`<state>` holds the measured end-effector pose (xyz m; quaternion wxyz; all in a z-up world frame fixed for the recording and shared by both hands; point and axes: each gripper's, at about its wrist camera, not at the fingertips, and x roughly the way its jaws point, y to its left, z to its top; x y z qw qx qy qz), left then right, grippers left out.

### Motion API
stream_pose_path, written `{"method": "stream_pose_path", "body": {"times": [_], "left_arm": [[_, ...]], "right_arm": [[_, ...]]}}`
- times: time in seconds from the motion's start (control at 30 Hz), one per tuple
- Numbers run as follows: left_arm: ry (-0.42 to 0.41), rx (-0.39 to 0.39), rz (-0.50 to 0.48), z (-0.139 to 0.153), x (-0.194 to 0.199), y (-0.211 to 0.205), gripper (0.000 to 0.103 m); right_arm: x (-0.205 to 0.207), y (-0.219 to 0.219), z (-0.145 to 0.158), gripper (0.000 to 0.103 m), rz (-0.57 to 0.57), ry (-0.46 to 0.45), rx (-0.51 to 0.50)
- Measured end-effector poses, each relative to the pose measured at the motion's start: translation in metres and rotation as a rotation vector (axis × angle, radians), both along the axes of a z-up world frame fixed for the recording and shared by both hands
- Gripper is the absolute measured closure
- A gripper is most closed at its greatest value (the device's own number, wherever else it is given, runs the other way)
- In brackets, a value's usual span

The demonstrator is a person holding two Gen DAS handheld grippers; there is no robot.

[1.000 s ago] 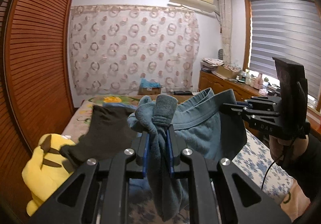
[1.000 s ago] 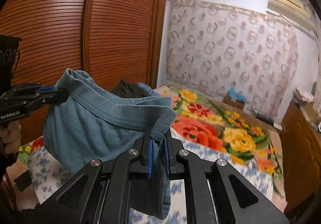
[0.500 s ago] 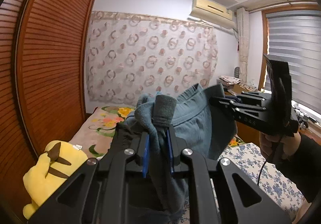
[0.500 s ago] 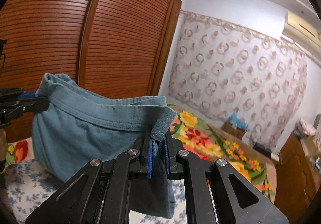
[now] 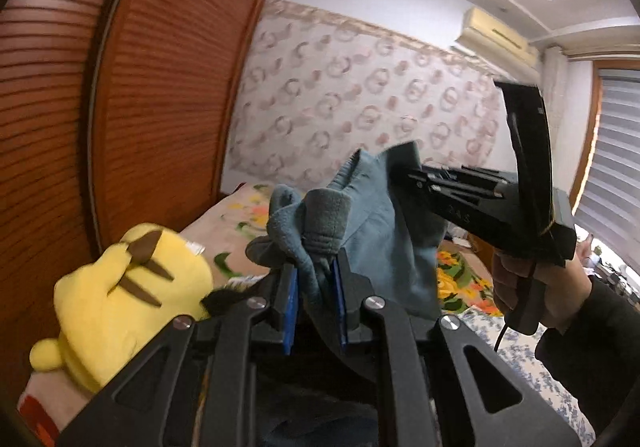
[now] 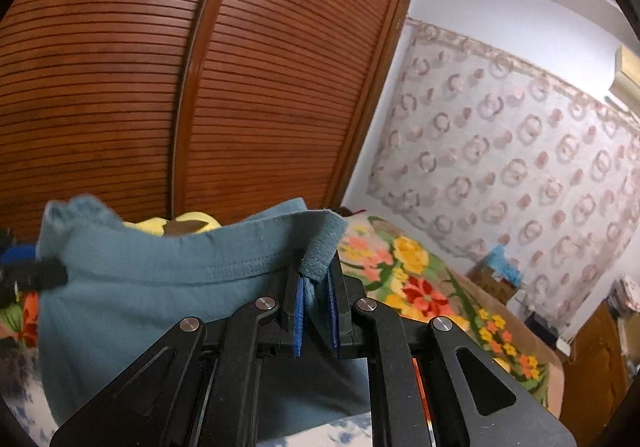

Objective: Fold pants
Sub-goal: 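Lower the teal shorts onto the folded jeans stack with both tools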

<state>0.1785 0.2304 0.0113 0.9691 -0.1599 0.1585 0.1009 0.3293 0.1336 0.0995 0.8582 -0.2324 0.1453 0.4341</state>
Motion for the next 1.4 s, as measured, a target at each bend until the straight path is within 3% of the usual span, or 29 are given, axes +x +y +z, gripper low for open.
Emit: {"method": "stream_pose_path", "body": {"times": [0.1,0.23,0.43,0.67,0.8,0.87,0.93,1.4], "left_arm": [[0.021,-0.002,0.020,-0.012,-0.002,-0.002,0.090],[0.049,-0.014,0.027,-0.019,-0.003,-0.003,0.090],[0.073,-0.013,0.047,-0.025,-0.007,-0.007,0.087],[0.119,0.001,0.057,-0.027,-0.005,-0.006,0.079],[0.116,0.019,0.054,-0.025,-0.009,-0.005,0.056],[0.136,0.025,0.038,-0.025,-0.010,-0.006,0.053],[0.141,0.037,0.041,-0.023,-0.014,-0.007,0.040],[0.195,0.071,-0.032,-0.016,-0.043,-0.028,0.037]], "right_arm": [[-0.001,0.015,-0.007,0.096,-0.004,0.019,-0.003],[0.009,0.019,-0.009,0.073,-0.066,0.100,0.030],[0.018,-0.013,-0.015,0.072,-0.032,0.195,0.060],[0.035,-0.030,-0.056,0.072,-0.056,0.312,-0.014],[0.042,-0.031,-0.076,0.072,-0.124,0.361,-0.029],[0.040,-0.032,-0.077,0.072,-0.137,0.355,-0.020],[0.038,-0.033,-0.074,0.072,-0.141,0.357,-0.006],[-0.020,-0.065,-0.052,0.072,-0.122,0.355,0.051]]}}
